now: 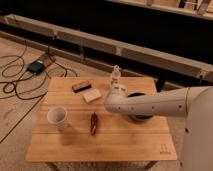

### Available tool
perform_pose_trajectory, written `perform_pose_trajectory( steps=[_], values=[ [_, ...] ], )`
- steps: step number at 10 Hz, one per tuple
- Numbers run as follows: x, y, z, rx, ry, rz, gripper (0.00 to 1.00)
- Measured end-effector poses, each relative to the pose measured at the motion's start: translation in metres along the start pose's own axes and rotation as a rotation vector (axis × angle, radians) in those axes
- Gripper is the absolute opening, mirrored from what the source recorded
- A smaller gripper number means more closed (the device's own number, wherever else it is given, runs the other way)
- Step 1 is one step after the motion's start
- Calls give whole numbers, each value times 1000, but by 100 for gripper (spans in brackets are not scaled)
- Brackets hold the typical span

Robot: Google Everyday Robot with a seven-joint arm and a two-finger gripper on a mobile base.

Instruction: Push the ceramic bowl across the table

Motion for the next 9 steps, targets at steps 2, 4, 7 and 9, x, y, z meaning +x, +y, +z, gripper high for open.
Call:
perform_pose_trajectory(
  steps=[2,4,7,9],
  values=[
    [1,-1,0,0,1,0,61],
    [20,-5,0,-2,34,4,61],
    [56,-11,-6,-10,89,-10,61],
    [88,-14,-9,-22,128,-21,61]
  ],
)
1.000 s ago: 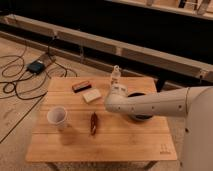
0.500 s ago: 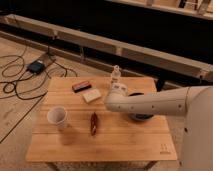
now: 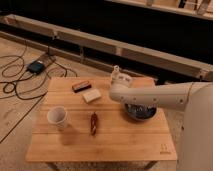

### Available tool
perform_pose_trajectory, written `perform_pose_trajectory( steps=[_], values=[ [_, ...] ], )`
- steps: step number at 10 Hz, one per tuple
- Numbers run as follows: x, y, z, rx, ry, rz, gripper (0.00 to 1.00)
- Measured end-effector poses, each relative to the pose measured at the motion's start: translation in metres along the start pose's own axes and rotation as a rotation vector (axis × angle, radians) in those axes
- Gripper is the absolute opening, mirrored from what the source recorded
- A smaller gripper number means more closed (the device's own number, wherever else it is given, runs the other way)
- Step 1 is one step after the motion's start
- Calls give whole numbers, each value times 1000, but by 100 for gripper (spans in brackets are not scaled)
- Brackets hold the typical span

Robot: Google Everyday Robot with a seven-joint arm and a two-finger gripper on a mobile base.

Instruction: Push the ceramic bowl across the table

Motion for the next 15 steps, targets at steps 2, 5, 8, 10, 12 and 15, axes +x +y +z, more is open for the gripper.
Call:
perform_pose_trajectory(
  steps=[2,5,8,10,12,15],
  values=[
    [35,-2,5,-7,35,-2,61],
    [81,-10,-1,-3,81,11,61],
    [107,-27,-55,-2,111,26,61],
    [124,-31,-75,-12,111,50,61],
    [140,-25,-80,-31,101,81,61],
    [150,-27,-81,-39,75,107,61]
  ],
)
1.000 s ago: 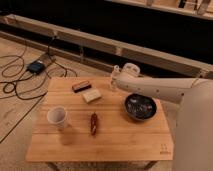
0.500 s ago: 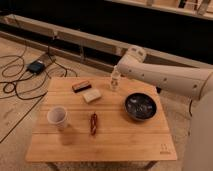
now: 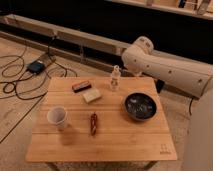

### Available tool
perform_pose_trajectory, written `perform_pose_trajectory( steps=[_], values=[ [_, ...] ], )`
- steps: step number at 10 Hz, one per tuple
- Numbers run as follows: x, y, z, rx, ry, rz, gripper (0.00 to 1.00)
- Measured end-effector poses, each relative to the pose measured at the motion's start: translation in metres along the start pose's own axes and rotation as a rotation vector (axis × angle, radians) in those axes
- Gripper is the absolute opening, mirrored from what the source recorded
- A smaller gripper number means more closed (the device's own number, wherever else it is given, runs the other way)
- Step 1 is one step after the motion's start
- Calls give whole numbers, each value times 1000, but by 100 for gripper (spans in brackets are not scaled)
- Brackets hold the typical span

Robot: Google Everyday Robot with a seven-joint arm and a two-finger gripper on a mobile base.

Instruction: Push the ceramic bowl across the table

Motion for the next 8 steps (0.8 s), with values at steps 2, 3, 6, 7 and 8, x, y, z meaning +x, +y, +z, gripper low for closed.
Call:
perform_pose_trajectory(
  steps=[2,3,6,7,8],
  values=[
    [7,-1,-1,-5,-11,12,61],
    [9,-1,0,-8,-19,18,61],
    [19,-3,-2,-13,-44,37,61],
    [22,-3,-2,-13,-49,41,61],
    [22,-3,-2,-14,-48,41,61]
  ],
)
